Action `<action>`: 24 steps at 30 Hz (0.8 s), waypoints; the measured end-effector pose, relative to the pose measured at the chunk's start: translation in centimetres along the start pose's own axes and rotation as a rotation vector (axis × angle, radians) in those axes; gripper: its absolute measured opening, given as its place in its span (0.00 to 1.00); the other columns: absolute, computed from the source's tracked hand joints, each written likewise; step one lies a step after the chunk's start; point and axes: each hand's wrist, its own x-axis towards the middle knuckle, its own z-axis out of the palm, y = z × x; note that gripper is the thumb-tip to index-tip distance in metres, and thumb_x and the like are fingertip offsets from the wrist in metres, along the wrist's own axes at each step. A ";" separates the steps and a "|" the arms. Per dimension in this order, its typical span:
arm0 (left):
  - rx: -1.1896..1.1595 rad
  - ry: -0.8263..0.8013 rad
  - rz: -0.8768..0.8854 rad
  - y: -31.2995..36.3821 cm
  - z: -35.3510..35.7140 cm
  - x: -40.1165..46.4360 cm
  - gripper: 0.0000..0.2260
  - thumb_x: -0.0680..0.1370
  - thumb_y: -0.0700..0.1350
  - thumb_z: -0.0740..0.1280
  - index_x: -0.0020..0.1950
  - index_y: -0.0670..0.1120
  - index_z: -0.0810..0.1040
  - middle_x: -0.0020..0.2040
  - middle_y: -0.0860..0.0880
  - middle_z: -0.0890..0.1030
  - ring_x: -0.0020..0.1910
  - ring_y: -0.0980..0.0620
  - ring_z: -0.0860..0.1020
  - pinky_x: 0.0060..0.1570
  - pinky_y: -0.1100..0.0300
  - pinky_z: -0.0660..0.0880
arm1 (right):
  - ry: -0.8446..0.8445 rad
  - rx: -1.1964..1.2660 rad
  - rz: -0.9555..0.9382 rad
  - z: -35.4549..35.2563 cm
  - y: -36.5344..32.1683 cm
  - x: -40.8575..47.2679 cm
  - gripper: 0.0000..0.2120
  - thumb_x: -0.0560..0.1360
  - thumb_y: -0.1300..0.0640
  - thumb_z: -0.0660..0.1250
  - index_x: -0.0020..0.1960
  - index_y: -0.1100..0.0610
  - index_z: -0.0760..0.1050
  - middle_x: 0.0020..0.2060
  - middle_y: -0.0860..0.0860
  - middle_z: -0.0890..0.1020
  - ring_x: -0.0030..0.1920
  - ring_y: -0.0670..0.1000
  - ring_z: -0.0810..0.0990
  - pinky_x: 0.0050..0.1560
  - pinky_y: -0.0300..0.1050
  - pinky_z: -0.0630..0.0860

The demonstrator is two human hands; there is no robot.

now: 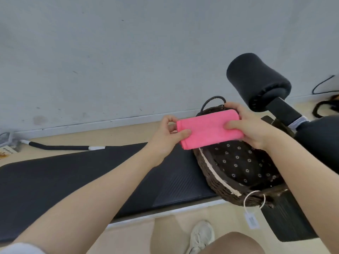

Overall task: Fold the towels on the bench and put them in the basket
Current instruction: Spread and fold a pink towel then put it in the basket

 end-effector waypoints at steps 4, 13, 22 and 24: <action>0.341 0.133 0.175 0.4 5.6 4.6 0.14 0.76 0.38 0.66 0.41 0.54 0.64 0.46 0.49 0.73 0.38 0.58 0.76 0.41 0.60 0.77 | 0.354 0.057 0.100 -2.5 3.0 3.4 0.16 0.75 0.61 0.67 0.60 0.57 0.66 0.57 0.56 0.75 0.46 0.52 0.77 0.37 0.43 0.76; 1.147 -0.255 0.189 -1.5 9.1 10.3 0.05 0.75 0.39 0.64 0.44 0.49 0.72 0.50 0.49 0.65 0.44 0.45 0.73 0.43 0.56 0.70 | 0.393 -0.681 0.100 -5.2 5.7 7.4 0.14 0.76 0.57 0.66 0.53 0.58 0.62 0.54 0.62 0.77 0.44 0.54 0.74 0.50 0.52 0.75; 1.908 -0.274 0.284 -3.0 10.2 11.4 0.14 0.76 0.36 0.60 0.60 0.41 0.76 0.65 0.43 0.67 0.65 0.41 0.63 0.69 0.48 0.55 | 0.245 -1.063 0.082 -4.8 7.7 8.9 0.23 0.75 0.49 0.65 0.61 0.62 0.61 0.55 0.60 0.77 0.53 0.61 0.77 0.44 0.49 0.69; 1.955 -0.327 0.327 -2.7 10.0 11.5 0.13 0.75 0.37 0.61 0.58 0.43 0.77 0.65 0.45 0.68 0.65 0.42 0.62 0.69 0.46 0.53 | 0.319 -1.328 -0.017 -4.4 7.5 8.4 0.22 0.76 0.48 0.64 0.61 0.60 0.62 0.56 0.57 0.73 0.53 0.61 0.77 0.40 0.49 0.68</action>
